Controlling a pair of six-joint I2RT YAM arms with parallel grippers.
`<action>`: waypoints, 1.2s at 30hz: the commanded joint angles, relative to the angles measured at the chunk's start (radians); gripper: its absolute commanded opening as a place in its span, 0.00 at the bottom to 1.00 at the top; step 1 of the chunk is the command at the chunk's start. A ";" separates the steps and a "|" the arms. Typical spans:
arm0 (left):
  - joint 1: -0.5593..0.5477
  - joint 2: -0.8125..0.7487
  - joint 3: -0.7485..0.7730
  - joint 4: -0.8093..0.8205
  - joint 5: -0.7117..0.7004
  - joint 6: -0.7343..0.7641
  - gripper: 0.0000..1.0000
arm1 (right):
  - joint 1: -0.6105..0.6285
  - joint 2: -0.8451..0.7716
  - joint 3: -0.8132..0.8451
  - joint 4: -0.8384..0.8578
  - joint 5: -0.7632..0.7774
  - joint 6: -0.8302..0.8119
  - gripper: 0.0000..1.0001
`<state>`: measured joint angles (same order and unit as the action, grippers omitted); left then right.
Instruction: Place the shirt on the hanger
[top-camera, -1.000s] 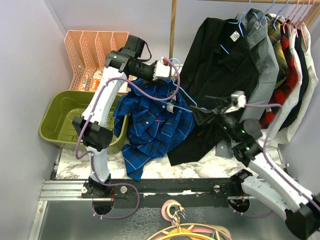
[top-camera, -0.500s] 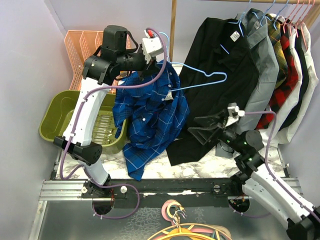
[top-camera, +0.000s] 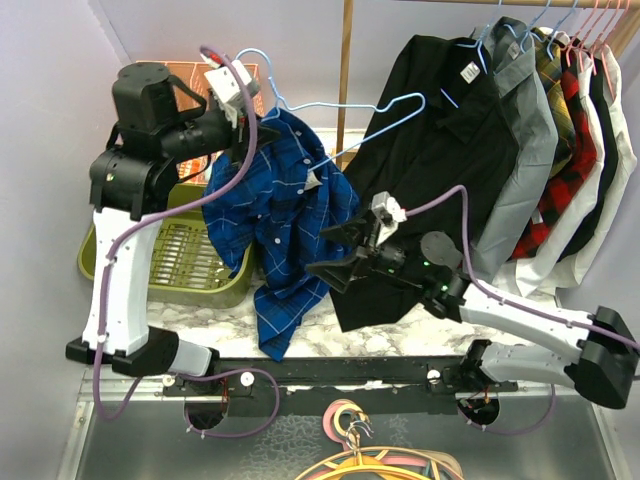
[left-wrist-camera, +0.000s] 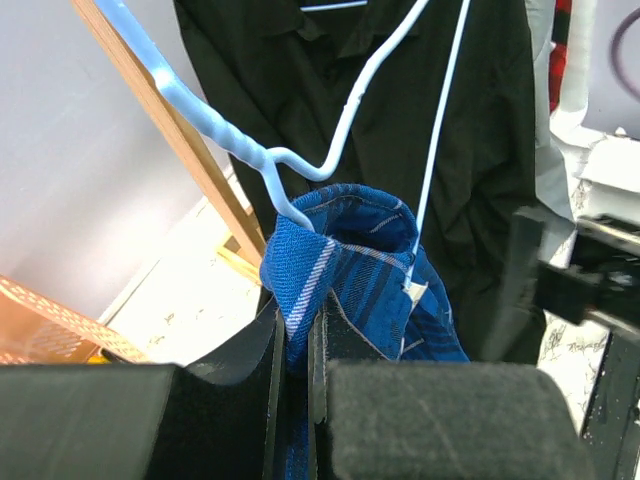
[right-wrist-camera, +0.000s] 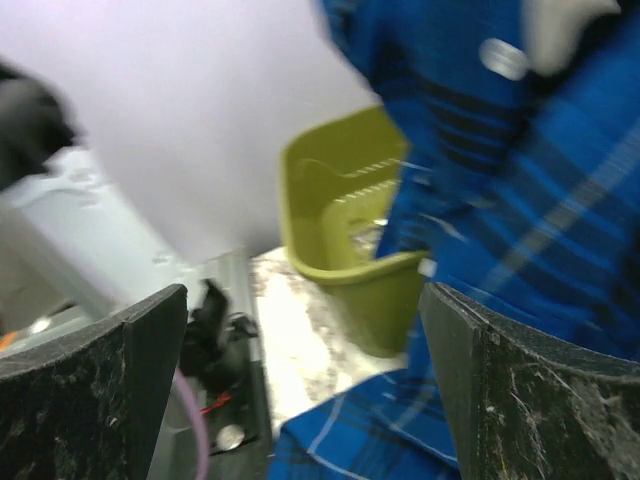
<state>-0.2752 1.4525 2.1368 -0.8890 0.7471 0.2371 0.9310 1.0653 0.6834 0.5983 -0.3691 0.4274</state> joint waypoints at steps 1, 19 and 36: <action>0.034 -0.085 -0.043 0.049 0.040 -0.034 0.00 | 0.006 0.089 -0.011 0.062 0.302 -0.118 0.98; 0.080 -0.169 -0.044 -0.165 -0.022 0.254 0.00 | -0.213 -0.033 0.082 -0.214 0.712 -0.408 0.01; 0.079 -0.167 -0.006 -0.323 0.055 0.405 0.00 | -0.536 -0.102 0.145 -0.229 0.272 -0.160 0.89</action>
<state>-0.2028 1.3106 2.1391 -1.2251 0.7780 0.6521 0.4038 1.1435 0.9905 0.2893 0.1513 0.1276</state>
